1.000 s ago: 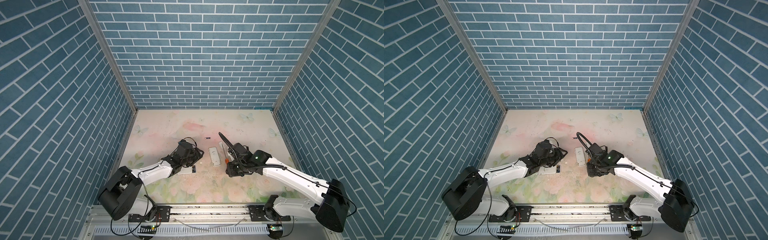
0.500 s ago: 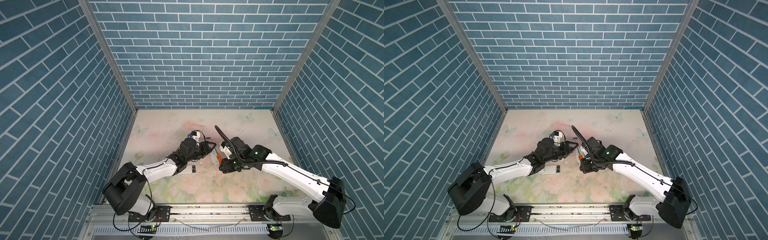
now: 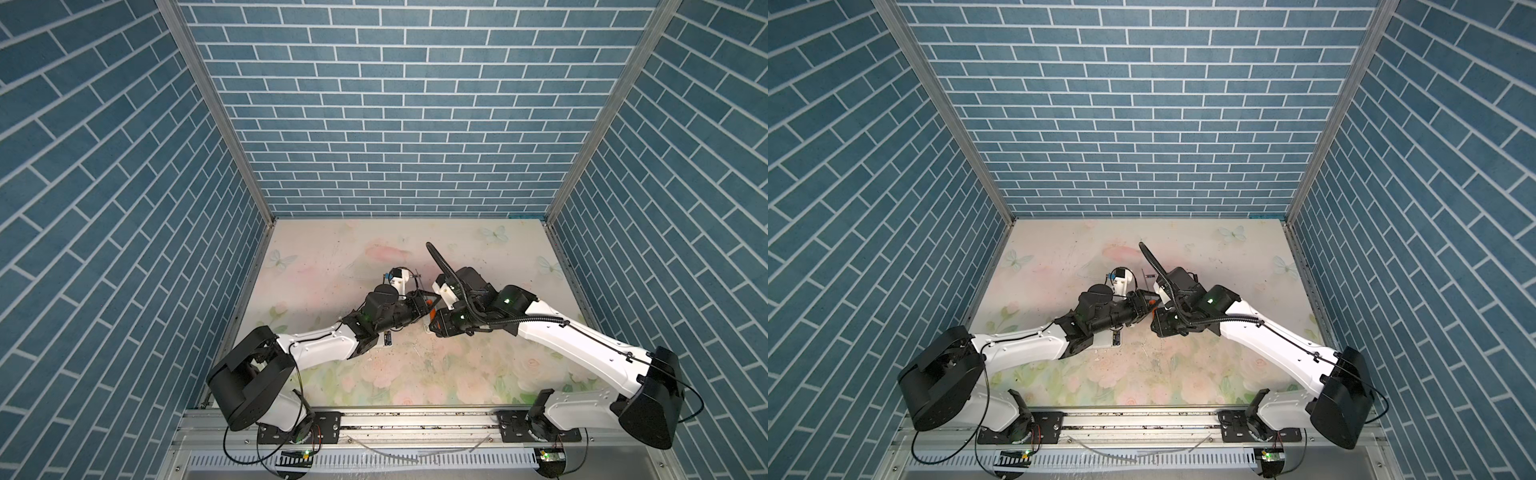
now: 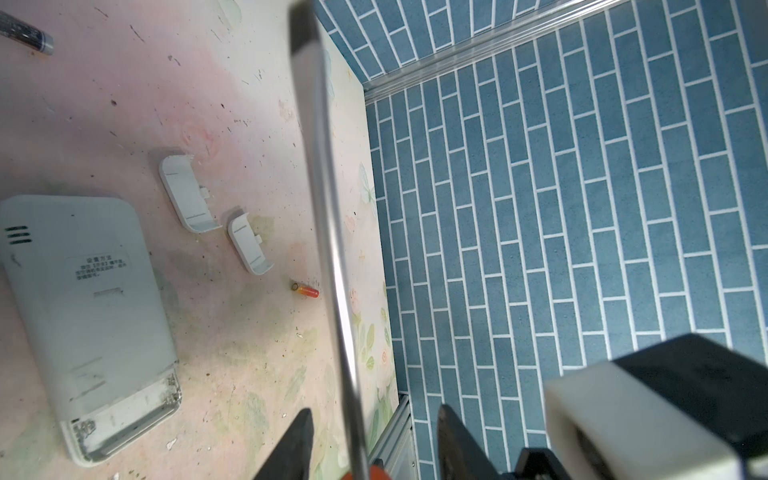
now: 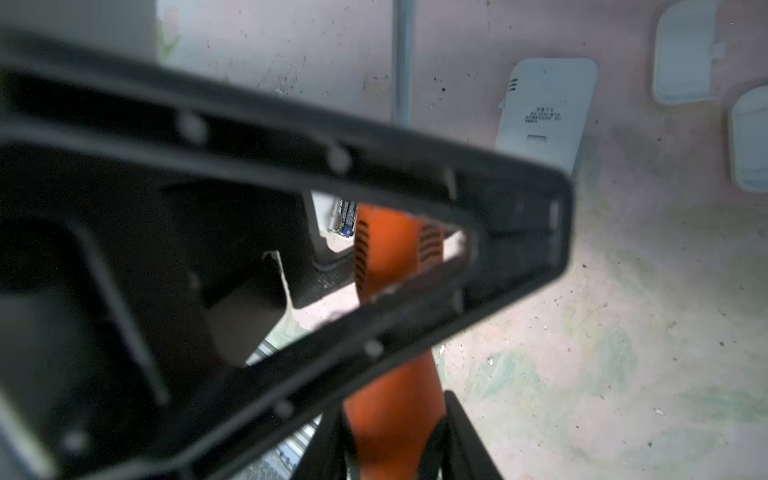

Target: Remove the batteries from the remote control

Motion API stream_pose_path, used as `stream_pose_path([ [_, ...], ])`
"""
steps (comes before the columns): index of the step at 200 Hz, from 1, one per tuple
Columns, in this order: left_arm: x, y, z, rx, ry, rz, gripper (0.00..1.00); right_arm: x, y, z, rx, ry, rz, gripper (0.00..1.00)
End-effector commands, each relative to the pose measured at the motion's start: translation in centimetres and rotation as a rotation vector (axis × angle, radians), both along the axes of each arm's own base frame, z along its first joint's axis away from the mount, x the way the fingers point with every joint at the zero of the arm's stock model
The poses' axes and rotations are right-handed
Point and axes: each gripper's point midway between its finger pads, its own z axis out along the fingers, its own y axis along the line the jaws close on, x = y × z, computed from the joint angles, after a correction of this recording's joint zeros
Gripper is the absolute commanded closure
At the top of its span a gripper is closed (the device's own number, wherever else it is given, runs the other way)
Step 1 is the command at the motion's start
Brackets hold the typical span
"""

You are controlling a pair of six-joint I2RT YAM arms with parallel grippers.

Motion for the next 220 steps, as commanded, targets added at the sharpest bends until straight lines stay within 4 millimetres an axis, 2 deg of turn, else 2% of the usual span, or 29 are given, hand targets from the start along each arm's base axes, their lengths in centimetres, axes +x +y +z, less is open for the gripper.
stream_pose_path([
  [1, -0.2, 0.0, 0.0, 0.0, -0.009, 0.0, 0.61, 0.8, 1.3, 1.9, 0.049, -0.044, 0.015, 1.0],
  [44, 0.0, 0.2, 0.0, 0.003, -0.013, 0.015, 1.0, 0.7, 1.1, 1.6, 0.037, -0.038, 0.016, 1.0],
  [66, 0.6, 0.4, 0.0, -0.008, -0.01, 0.039, 1.0, 0.9, 0.6, 1.9, 0.025, -0.058, -0.002, 1.0],
  [95, 2.5, 0.7, 1.2, -0.096, 0.008, 0.086, 1.0, 2.0, -0.3, 3.2, 0.051, -0.138, -0.085, 0.76],
  [115, 3.9, 0.8, 2.3, -0.169, 0.022, 0.117, 1.0, 3.2, -1.2, 4.2, 0.121, -0.226, -0.188, 0.68],
  [117, 4.0, 0.9, 2.3, -0.173, 0.023, 0.12, 1.0, 3.2, -1.3, 4.2, 0.127, -0.232, -0.197, 0.68],
  [121, 4.5, 0.6, 3.5, -0.202, 0.011, 0.122, 1.0, 3.4, -1.4, 4.4, 0.14, -0.246, -0.216, 0.67],
  [138, 5.3, 0.3, 4.7, -0.244, 0.015, 0.137, 1.0, 4.0, -1.8, 4.8, 0.172, -0.3, -0.257, 0.67],
  [193, 6.8, -0.3, 7.5, -0.393, 0.035, 0.168, 1.0, 6.4, -2.5, 6.8, 0.227, -0.485, -0.361, 0.66],
  [220, 7.2, -0.3, 8.7, -0.42, 0.029, 0.183, 1.0, 7.6, -2.8, 8.3, 0.277, -0.584, -0.417, 0.69],
])
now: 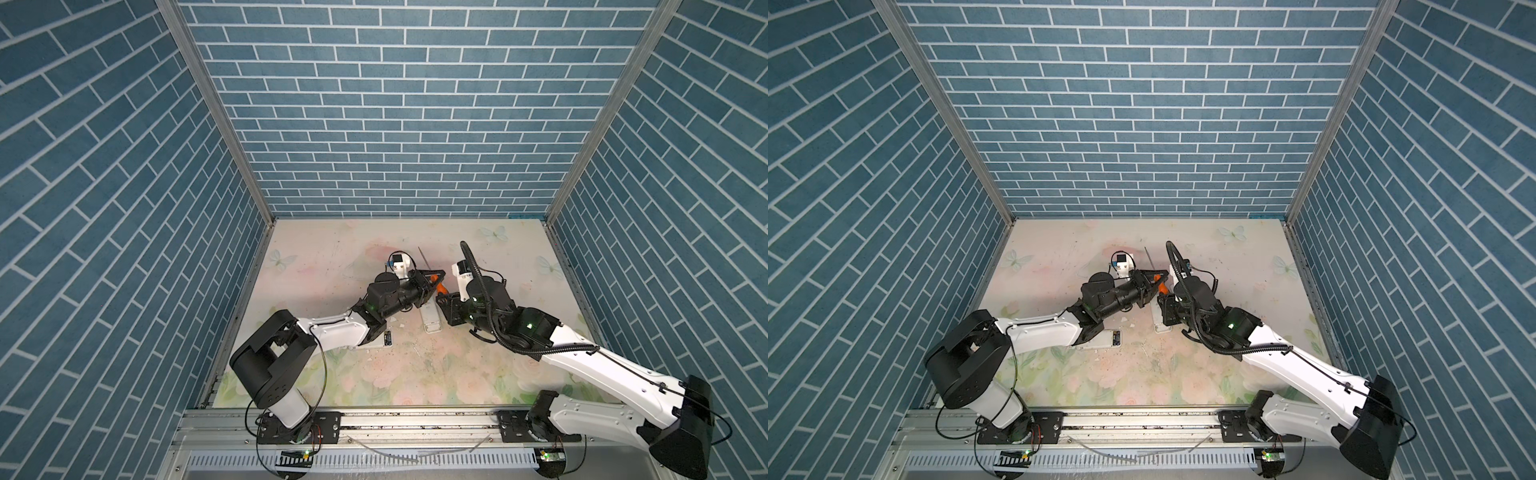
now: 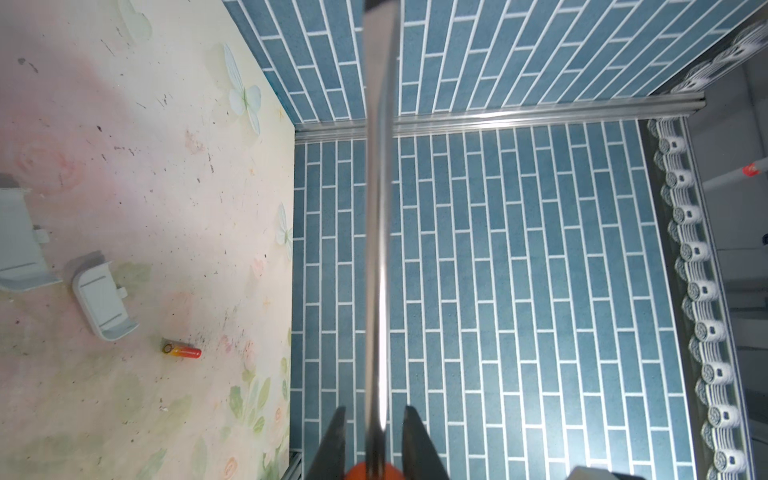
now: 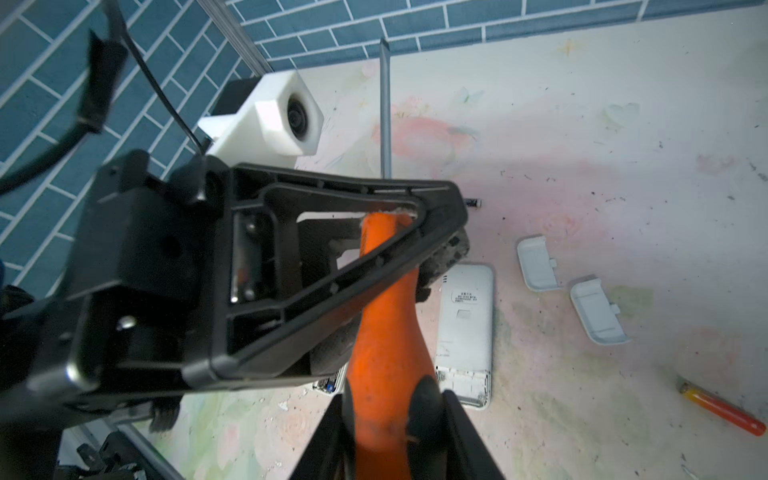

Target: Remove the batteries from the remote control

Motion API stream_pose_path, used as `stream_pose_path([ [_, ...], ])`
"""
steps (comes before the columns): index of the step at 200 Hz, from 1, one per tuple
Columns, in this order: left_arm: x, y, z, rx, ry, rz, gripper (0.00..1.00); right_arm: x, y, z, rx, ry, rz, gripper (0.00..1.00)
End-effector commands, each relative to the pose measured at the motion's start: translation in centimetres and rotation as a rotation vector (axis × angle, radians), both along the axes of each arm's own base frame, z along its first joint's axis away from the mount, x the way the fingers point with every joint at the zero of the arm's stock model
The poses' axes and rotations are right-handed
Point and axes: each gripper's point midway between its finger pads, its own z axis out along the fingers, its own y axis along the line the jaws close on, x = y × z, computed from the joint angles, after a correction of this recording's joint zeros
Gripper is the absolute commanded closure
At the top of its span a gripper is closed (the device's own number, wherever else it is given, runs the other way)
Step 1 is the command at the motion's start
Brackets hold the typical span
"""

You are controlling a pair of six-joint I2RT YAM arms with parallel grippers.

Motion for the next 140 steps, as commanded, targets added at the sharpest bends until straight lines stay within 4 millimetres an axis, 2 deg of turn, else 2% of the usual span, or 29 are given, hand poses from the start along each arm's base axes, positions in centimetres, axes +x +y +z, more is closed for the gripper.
stream_pose_path([
  [1, 1.9, 1.1, 3.5, -0.096, -0.048, 0.084, 1.0, 2.0, -1.0, 3.1, 0.114, -0.13, -0.139, 0.7],
  [21, 2.1, 1.1, 4.3, -0.114, -0.048, 0.091, 1.0, 2.5, -0.7, 4.1, 0.15, -0.193, -0.151, 0.7],
  [60, 2.3, 0.4, 5.6, -0.155, -0.05, 0.074, 1.0, 3.4, 1.0, 5.2, 0.165, -0.255, -0.124, 0.66],
  [108, 1.7, -0.1, 5.6, -0.173, -0.036, 0.055, 1.0, 4.1, 1.8, 6.1, 0.174, -0.322, -0.121, 0.62],
  [140, 1.4, -0.3, 5.8, -0.178, -0.037, 0.045, 1.0, 4.4, 2.3, 6.6, 0.178, -0.344, -0.115, 0.56],
])
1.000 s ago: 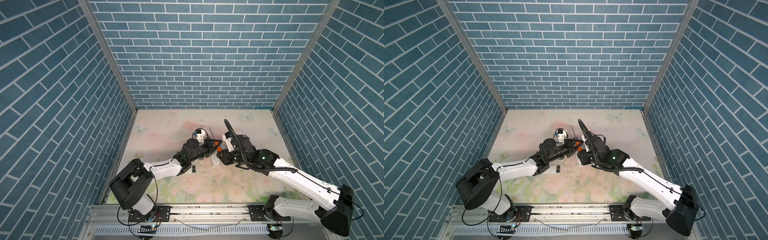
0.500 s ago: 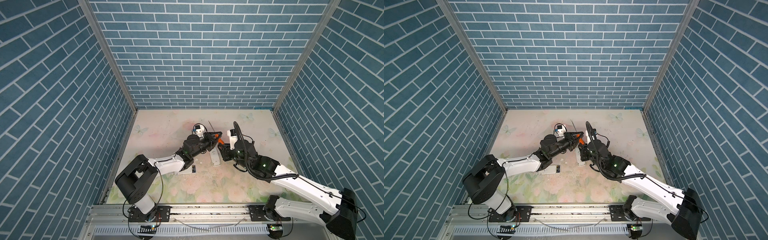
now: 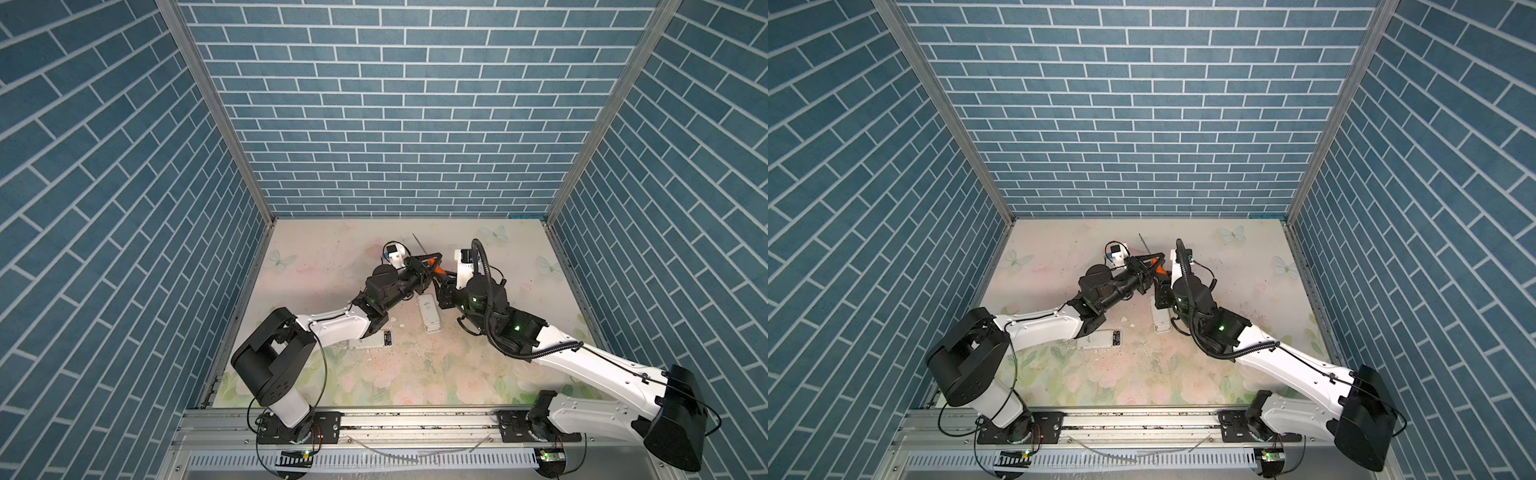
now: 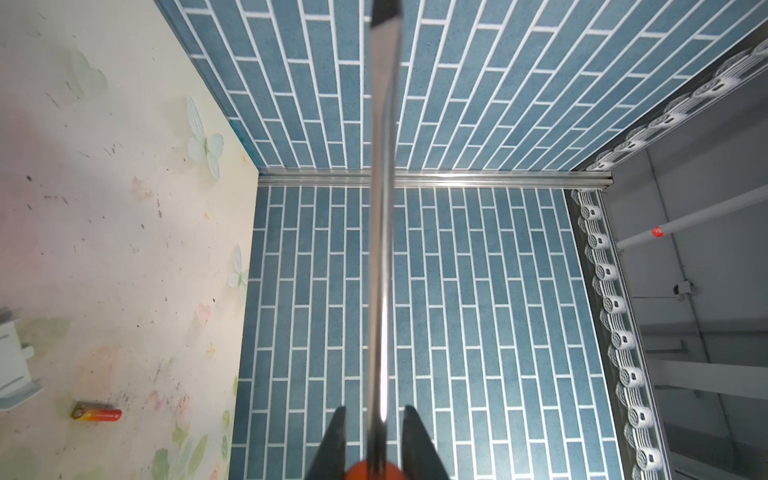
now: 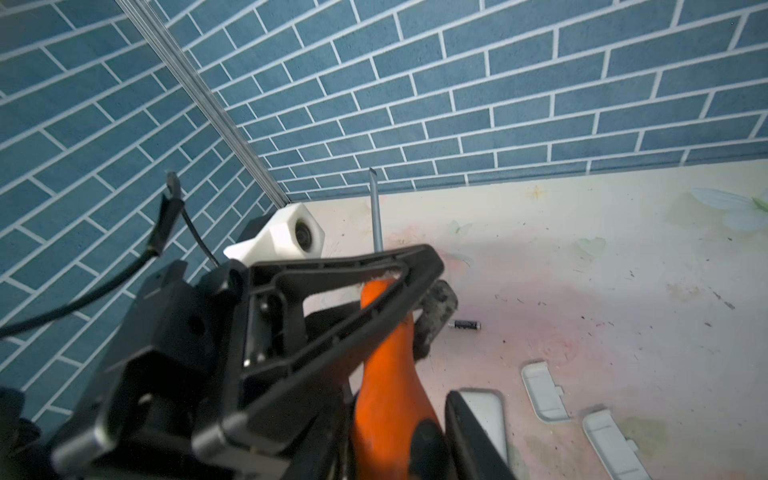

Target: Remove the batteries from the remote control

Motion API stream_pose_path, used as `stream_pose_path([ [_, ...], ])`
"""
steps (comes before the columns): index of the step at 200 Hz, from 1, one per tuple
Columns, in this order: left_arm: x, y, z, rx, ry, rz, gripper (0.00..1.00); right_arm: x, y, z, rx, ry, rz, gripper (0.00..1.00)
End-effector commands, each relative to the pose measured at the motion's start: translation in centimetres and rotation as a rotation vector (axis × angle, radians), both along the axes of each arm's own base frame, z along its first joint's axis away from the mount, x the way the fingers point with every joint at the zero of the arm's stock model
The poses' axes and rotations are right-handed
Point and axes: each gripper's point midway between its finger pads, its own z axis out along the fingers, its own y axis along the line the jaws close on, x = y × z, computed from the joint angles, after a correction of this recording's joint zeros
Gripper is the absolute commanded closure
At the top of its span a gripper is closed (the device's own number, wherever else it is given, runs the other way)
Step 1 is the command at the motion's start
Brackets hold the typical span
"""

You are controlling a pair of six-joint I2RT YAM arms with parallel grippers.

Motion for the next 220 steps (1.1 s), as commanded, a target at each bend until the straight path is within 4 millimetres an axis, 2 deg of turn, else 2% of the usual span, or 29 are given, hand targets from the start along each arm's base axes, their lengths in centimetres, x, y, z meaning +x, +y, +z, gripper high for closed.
stream_pose_path([
  [1, -0.8, -0.8, 2.1, -0.048, -0.046, -0.041, 1.0, 0.6, 0.7, 2.5, 0.057, -0.079, -0.004, 0.56],
  [28, -1.1, -1.1, 2.7, -0.062, -0.055, -0.051, 1.0, 0.8, 1.4, 2.3, 0.048, -0.073, 0.009, 0.54],
  [62, -1.9, -1.4, 3.2, -0.081, -0.047, -0.068, 1.0, 1.2, 1.1, 2.0, 0.035, -0.092, -0.011, 0.54],
  [89, -2.5, -2.0, 3.2, -0.114, -0.03, -0.094, 1.0, 1.4, 1.0, 2.6, 0.051, -0.138, -0.024, 0.57],
  [104, -2.9, -2.4, 3.1, -0.128, -0.022, -0.112, 1.0, 1.6, 1.1, 2.9, 0.054, -0.159, -0.029, 0.66],
  [118, -3.2, -2.7, 3.0, -0.132, -0.018, -0.123, 1.0, 1.7, 1.3, 3.1, 0.045, -0.169, -0.023, 0.84],
  [132, -3.3, -2.6, 2.7, -0.128, -0.015, -0.124, 1.0, 1.6, 1.5, 3.6, 0.037, -0.176, -0.006, 0.94],
  [146, -3.4, -2.5, 2.4, -0.115, -0.016, -0.12, 1.0, 1.4, 1.6, 3.8, 0.024, -0.174, 0.006, 1.0],
  [163, -3.3, -2.2, 2.1, -0.086, -0.028, -0.113, 1.0, 1.1, 1.1, 4.1, 0.008, -0.166, 0.008, 1.0],
  [194, -2.8, -1.0, 1.7, 0.005, -0.066, -0.079, 0.8, 0.0, 0.4, 4.4, -0.028, -0.131, 0.04, 1.0],
  [220, -2.2, 0.3, 2.4, 0.064, -0.105, -0.04, 0.67, -0.9, -0.1, 4.5, -0.045, -0.101, 0.071, 1.0],
])
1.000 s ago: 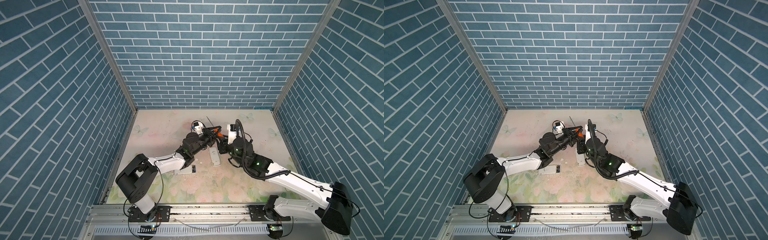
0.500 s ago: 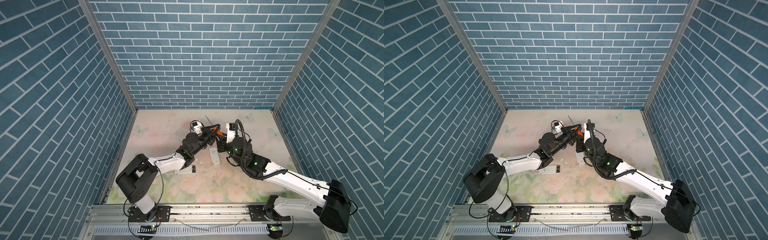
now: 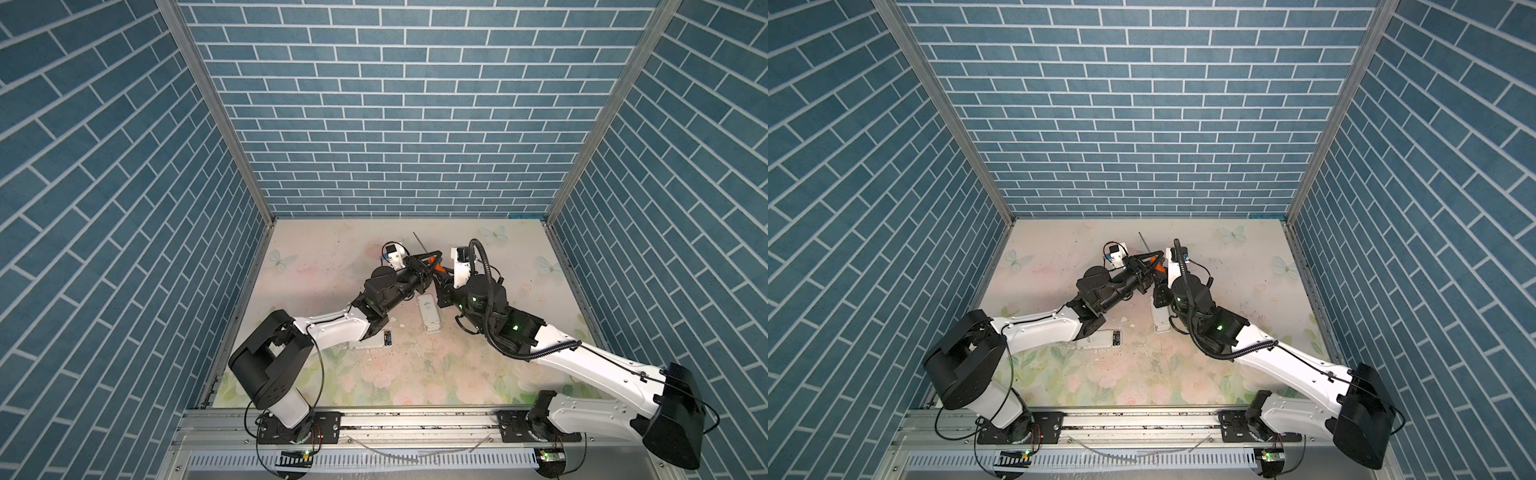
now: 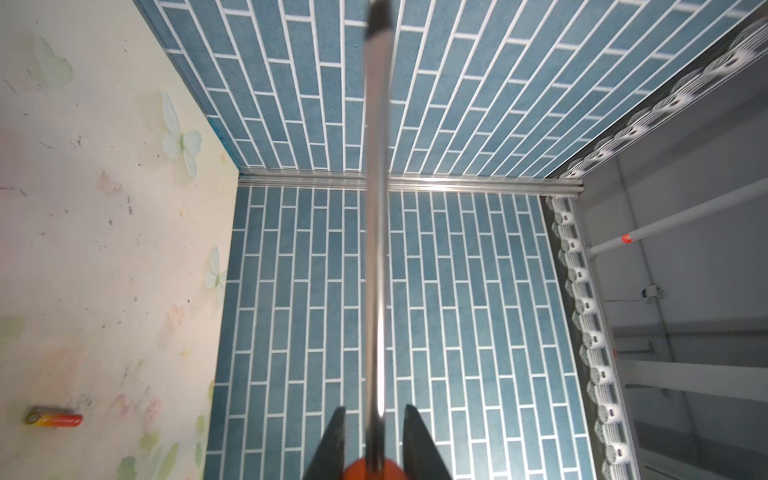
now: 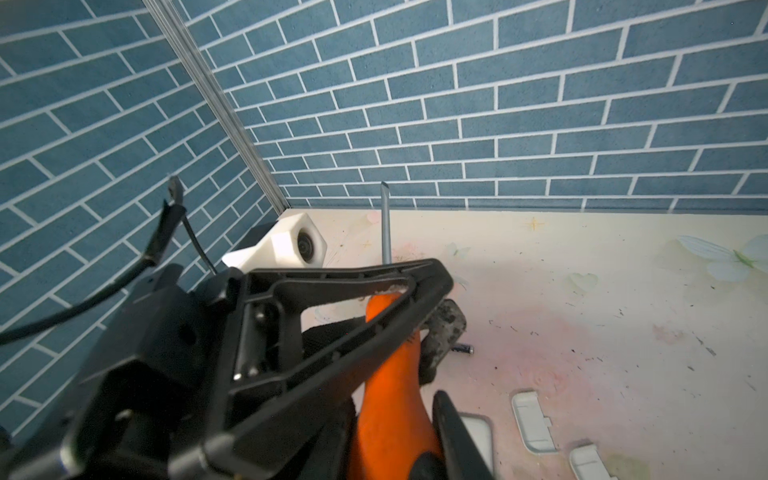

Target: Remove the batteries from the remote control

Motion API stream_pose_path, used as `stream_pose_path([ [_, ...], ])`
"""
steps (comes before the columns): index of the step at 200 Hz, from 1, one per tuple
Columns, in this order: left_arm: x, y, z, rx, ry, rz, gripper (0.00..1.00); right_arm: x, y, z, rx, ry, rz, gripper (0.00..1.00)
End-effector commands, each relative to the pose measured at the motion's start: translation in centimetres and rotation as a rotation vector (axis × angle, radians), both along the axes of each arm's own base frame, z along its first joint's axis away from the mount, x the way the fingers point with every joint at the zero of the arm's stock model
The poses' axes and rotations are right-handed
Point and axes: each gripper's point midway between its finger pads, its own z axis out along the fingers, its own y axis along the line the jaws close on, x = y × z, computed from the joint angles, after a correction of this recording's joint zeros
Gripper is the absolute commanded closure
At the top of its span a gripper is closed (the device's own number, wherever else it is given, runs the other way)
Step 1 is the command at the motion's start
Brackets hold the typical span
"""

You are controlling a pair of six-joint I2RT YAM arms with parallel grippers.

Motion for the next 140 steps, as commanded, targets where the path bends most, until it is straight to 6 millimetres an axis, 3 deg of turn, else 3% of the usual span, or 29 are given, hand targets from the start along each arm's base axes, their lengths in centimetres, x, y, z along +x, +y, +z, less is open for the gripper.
stream_pose_path([
  [1, -1.4, 0.1, 1.2, 0.083, -0.092, -0.04, 0.67, -1.0, -0.3, 3.3, 0.016, -0.026, 0.045, 1.0],
  [36, -1.0, 1.1, 1.2, 0.137, -0.113, -0.008, 0.59, -1.8, -0.7, 3.3, -0.006, 0.017, 0.062, 1.0],
  [77, -0.9, 2.4, -0.2, 0.231, -0.117, 0.034, 0.55, -2.3, -0.9, 3.5, -0.034, 0.077, 0.069, 1.0],
  [112, -0.4, 5.1, -1.8, 0.293, -0.106, 0.1, 0.55, -2.9, -1.2, 3.4, -0.065, 0.136, 0.081, 1.0],
  [140, 0.0, 8.1, -1.7, 0.306, -0.112, 0.166, 0.53, -3.7, -1.5, 2.6, -0.114, 0.206, 0.096, 1.0],
])
